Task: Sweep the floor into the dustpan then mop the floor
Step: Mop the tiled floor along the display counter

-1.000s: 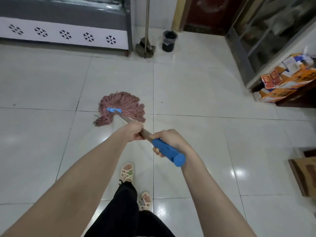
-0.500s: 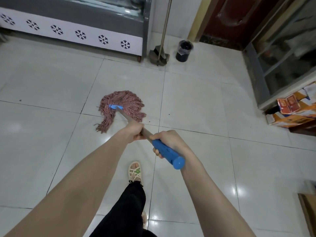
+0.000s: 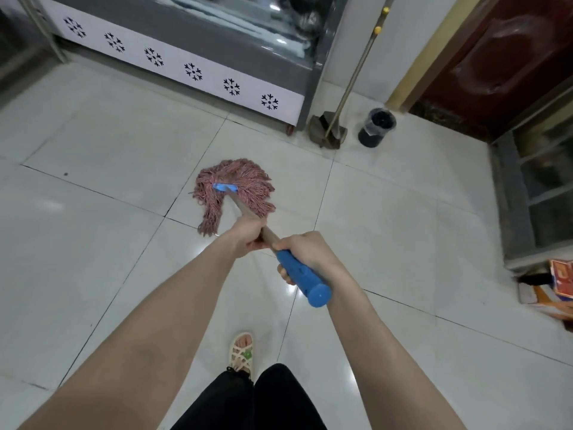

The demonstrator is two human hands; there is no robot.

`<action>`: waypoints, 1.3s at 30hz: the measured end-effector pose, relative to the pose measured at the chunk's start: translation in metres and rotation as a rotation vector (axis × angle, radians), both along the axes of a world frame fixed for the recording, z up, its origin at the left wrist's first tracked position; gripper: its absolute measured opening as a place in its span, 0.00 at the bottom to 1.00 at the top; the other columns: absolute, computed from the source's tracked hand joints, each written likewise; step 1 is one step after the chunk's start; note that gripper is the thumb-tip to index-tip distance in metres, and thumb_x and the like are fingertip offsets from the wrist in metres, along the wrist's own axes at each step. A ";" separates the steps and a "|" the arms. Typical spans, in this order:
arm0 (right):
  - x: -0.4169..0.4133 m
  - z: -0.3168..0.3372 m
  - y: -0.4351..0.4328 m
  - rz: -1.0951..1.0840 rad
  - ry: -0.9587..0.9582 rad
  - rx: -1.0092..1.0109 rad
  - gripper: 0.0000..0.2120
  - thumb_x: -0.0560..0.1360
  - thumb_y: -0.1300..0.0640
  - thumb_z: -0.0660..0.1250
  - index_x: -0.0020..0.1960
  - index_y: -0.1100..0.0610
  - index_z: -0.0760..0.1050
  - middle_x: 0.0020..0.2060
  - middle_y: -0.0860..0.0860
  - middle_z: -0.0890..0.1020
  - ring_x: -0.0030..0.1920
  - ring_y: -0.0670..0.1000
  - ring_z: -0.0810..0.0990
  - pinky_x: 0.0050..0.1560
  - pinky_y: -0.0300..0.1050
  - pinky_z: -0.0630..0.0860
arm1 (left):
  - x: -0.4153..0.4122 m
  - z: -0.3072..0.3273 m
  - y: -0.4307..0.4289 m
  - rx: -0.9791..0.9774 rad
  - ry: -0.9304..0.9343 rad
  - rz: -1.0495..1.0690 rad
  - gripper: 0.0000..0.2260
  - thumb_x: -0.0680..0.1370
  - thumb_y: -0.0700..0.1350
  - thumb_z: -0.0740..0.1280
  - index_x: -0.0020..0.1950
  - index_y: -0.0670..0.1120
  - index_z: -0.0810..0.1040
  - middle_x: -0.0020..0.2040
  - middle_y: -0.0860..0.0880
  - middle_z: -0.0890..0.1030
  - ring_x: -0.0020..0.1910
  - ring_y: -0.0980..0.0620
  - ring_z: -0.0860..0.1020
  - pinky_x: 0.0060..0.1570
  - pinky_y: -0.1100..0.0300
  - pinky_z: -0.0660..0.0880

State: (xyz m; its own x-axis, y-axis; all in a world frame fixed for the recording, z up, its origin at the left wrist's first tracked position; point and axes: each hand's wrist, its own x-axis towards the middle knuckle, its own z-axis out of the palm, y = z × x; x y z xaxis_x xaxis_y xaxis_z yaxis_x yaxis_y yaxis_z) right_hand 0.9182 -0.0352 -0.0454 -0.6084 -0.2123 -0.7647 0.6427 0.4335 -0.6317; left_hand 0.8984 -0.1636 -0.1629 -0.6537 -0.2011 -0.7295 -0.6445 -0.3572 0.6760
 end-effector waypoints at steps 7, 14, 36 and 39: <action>-0.066 0.001 -0.016 0.050 0.005 0.022 0.07 0.74 0.64 0.67 0.41 0.67 0.72 0.27 0.58 0.75 0.16 0.50 0.73 0.19 0.36 0.70 | -0.059 0.000 -0.018 0.005 -0.009 0.051 0.05 0.82 0.37 0.56 0.54 0.37 0.68 0.37 0.44 0.71 0.34 0.50 0.73 0.23 0.63 0.76; -0.178 0.001 -0.039 0.141 0.012 0.033 0.07 0.74 0.64 0.67 0.41 0.67 0.72 0.27 0.59 0.75 0.16 0.49 0.73 0.19 0.36 0.70 | -0.161 -0.002 -0.043 0.014 -0.006 0.106 0.07 0.82 0.38 0.56 0.58 0.36 0.69 0.39 0.43 0.72 0.36 0.50 0.74 0.39 0.55 0.76; -0.475 -0.019 -0.163 0.318 -0.041 0.009 0.06 0.74 0.62 0.66 0.41 0.63 0.71 0.27 0.58 0.72 0.16 0.50 0.71 0.20 0.36 0.69 | -0.437 -0.006 -0.161 0.025 -0.072 0.366 0.16 0.83 0.38 0.56 0.68 0.31 0.65 0.49 0.39 0.73 0.43 0.46 0.75 0.40 0.53 0.78; -0.517 -0.022 -0.194 0.337 -0.049 0.017 0.03 0.73 0.65 0.66 0.43 0.65 0.72 0.30 0.60 0.73 0.16 0.50 0.71 0.19 0.37 0.70 | -0.475 -0.008 -0.194 0.029 -0.076 0.360 0.15 0.82 0.38 0.57 0.67 0.31 0.65 0.46 0.40 0.74 0.39 0.48 0.75 0.30 0.57 0.77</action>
State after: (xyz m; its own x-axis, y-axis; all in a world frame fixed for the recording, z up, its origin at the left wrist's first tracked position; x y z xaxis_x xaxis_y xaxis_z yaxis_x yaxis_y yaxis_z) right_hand 0.4015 -0.2290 -0.0674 -0.4686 -0.3822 -0.7965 0.4910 0.6368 -0.5945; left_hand 0.4232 -0.3573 -0.1713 -0.4886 -0.3867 -0.7821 -0.5220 -0.5888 0.6172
